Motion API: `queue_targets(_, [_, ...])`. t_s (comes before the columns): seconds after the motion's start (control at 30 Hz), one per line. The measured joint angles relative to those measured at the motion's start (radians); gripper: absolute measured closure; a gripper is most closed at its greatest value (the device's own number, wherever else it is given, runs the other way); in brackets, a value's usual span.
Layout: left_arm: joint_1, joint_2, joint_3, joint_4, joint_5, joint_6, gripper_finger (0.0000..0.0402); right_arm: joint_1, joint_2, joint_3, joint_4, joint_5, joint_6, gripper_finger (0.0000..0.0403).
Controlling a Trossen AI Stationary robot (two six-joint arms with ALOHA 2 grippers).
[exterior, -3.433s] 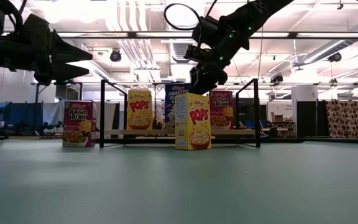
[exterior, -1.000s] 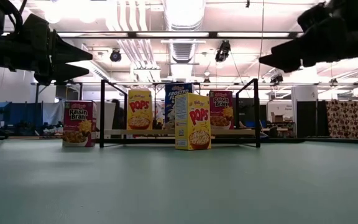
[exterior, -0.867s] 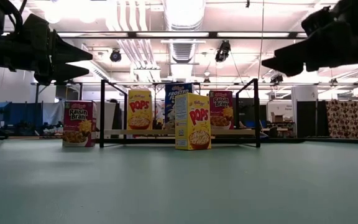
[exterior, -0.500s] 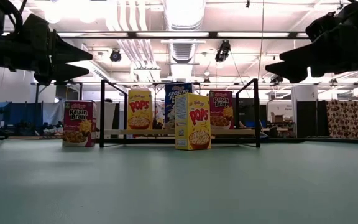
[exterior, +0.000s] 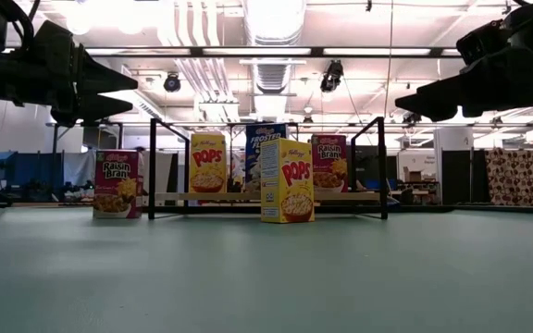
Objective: Stack cereal on shelf
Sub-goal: Put the yellow cereal box on the shelf aligned with the other yellow cereal boxes
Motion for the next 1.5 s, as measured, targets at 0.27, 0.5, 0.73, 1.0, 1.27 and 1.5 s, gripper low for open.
queue_targets(0.27, [0.000,0.000,0.000,0.000,0.000,0.000,0.0002,0.000,0.000,0.000,-0.001,0.000,0.000,0.0041])
queue_targets(0.5, [0.000,0.000,0.000,0.000,0.000,0.016,0.0002,0.000,0.000,0.000,-0.002,0.000,0.001,0.0041])
queue_targets(0.73, [0.000,0.000,0.000,0.000,0.000,0.018,0.0002,0.000,0.000,0.000,-0.002,0.000,0.002,0.0041])
queue_targets(1.0, [0.000,0.000,0.000,0.000,0.000,0.019,0.0002,0.000,0.000,0.000,-0.002,0.000,0.000,0.0041])
queue_targets(1.27, [0.001,0.001,-0.001,0.096,0.000,0.020,0.0002,0.000,0.000,0.000,-0.002,0.000,0.000,0.0041])
queue_targets(1.5, [0.001,0.051,0.046,0.107,0.103,-0.080,0.0002,0.000,0.001,0.000,-0.002,0.001,0.000,0.0041])
